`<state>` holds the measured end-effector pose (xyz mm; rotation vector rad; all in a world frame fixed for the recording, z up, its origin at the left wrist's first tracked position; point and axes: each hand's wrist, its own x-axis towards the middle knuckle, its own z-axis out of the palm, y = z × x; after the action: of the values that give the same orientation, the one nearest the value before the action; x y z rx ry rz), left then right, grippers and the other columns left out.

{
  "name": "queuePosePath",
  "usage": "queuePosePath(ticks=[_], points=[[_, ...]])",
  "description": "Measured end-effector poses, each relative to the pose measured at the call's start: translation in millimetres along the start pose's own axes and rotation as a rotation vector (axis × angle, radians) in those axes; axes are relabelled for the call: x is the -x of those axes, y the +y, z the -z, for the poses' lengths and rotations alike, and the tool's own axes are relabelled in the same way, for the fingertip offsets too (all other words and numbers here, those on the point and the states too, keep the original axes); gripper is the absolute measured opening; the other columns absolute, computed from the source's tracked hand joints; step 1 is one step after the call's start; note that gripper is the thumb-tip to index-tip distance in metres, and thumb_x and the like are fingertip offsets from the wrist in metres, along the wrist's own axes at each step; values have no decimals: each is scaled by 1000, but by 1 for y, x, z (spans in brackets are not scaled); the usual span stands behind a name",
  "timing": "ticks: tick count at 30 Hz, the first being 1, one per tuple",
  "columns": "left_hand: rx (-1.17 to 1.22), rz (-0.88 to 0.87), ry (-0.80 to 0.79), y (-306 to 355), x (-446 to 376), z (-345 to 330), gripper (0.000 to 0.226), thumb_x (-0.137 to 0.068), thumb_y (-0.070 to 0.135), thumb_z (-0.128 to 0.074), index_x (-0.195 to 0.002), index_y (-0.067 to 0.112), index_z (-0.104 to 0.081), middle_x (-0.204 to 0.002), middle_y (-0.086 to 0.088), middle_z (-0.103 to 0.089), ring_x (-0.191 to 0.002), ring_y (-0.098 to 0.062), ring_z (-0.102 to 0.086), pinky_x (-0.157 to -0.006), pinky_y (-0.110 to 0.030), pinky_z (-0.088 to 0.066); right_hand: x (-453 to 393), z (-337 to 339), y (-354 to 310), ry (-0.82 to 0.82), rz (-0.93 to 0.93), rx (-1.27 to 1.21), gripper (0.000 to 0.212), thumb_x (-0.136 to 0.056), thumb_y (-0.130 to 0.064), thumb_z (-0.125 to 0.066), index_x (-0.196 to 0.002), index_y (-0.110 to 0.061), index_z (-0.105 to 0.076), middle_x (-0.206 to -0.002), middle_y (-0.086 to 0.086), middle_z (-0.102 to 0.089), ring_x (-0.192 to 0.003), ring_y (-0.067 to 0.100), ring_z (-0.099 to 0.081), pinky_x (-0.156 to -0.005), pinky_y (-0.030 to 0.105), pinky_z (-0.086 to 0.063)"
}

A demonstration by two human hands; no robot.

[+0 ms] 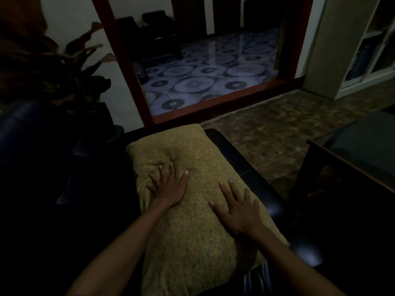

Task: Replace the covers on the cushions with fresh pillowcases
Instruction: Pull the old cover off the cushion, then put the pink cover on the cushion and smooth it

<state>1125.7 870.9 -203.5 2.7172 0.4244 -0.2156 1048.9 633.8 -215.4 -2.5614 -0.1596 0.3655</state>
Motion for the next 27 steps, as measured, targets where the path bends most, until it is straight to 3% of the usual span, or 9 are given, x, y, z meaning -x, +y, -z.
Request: queuePosePath(ticks=[3,5,8,15,19,21,23,27], points=[[6,-86,68,28,12,15,92,-90,79,-17,-159,24,7,-166,-7,20,-150,-36,22,-119,-60,10,-3,29,20,-124,14,21,85,-82,-92,-16,-154,-55,11,-167,-13,16,-153,39,12,-116,70,1],[-1,-238,126,69,17,24,85,-94,73,-23,-160,24,2,-166,-6,17,-151,-33,19,-120,-58,8,-1,57,37,-91,11,36,85,-86,-88,-22,-155,-51,11,-168,-10,16,-154,39,9,-118,68,0],[28,-489,159,161,27,25,79,-97,68,-32,-160,31,-4,-167,1,15,-152,-31,17,-120,-55,8,11,108,72,122,-56,91,82,-94,-76,-33,-158,-46,9,-170,-5,7,-155,37,-2,-120,61,-6],[107,-1073,-14,388,116,-60,69,-97,51,-45,-157,24,-27,-167,-6,-8,-154,-30,-5,-122,-53,-2,115,225,204,577,-379,83,82,-96,-56,-51,-161,-37,-4,-168,7,-15,-152,32,-18,-122,55,-18],[116,-1304,-197,469,196,-137,75,-83,58,-39,-144,15,-48,-153,-15,-38,-143,-33,-36,-117,-54,-29,212,244,285,830,-640,41,68,-91,-40,-59,-153,-24,-34,-147,12,-42,-134,33,-43,-108,42,-40],[93,-1344,-345,493,239,-170,70,-83,55,-45,-141,15,-50,-147,-12,-43,-137,-30,-44,-114,-48,-35,257,239,324,918,-801,-23,61,-87,-37,-59,-143,-21,-46,-139,13,-48,-126,35,-48,-102,41,-44],[58,-1368,-486,509,279,-198,60,-89,42,-58,-142,16,-49,-145,-9,-43,-134,-26,-46,-113,-39,-37,299,227,364,893,-967,-14,69,-77,-46,-54,-141,-21,-48,-138,12,-50,-125,34,-48,-103,43,-43],[76,-1305,-669,526,329,-232,52,-91,28,-64,-140,17,-50,-139,-5,-46,-130,-21,-49,-105,-23,-36,348,206,420,576,-1123,-20,83,-76,-48,-64,-150,-27,-34,-154,10,-31,-140,35,-32,-112,45,-35]])
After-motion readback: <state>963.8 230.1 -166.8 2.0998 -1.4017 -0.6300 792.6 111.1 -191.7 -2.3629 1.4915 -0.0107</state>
